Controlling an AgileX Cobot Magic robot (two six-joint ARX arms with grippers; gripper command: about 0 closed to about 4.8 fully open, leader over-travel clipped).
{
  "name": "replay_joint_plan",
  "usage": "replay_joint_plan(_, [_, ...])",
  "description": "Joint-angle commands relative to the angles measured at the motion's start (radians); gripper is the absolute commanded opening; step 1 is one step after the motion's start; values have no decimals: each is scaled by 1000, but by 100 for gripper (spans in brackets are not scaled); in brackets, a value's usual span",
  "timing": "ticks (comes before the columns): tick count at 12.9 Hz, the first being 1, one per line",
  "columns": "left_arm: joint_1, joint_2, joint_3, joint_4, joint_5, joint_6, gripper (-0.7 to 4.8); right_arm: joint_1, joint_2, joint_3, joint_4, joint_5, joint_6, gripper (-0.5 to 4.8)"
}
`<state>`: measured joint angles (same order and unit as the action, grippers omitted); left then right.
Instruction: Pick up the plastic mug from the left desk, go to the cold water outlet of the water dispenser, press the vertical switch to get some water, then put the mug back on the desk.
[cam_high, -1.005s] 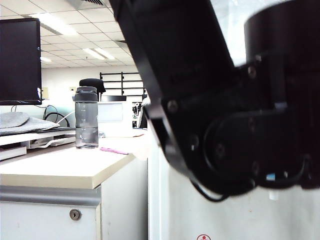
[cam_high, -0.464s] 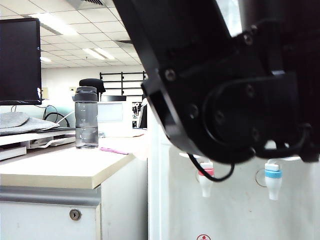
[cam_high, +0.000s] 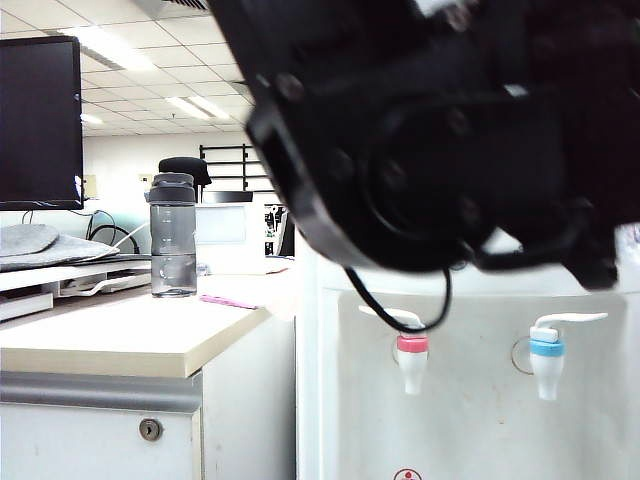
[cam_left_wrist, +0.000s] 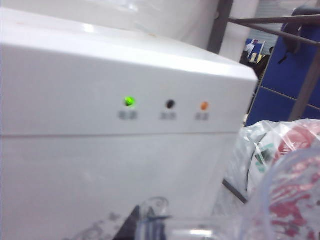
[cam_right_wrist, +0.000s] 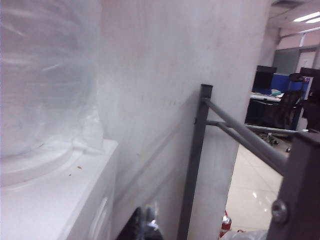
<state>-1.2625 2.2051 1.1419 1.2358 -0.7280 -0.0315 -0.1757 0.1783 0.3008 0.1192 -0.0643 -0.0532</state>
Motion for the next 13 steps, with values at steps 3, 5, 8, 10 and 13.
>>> replay_joint_plan(3, [-1,-85,-18,36,-12,-10,-5,2,-95,4,-20,5,-3,0])
replay_joint_plan(5, [0,-106,-18,34,-13,-10,-5,2,-118,4,-20,5,-3,-1])
replay_joint_plan(8, [1,-134,-18,28,-13,-10,-5,2,-122,4,-20,5,-3,-1])
replay_joint_plan(10, [1,-150,-18,27,-12,-5,-5,2,-122,4,-20,5,-3,-1])
replay_joint_plan(13, [5,-200,-18,-26,-14,11,-5,2,-122,4,-20,6,-3,0])
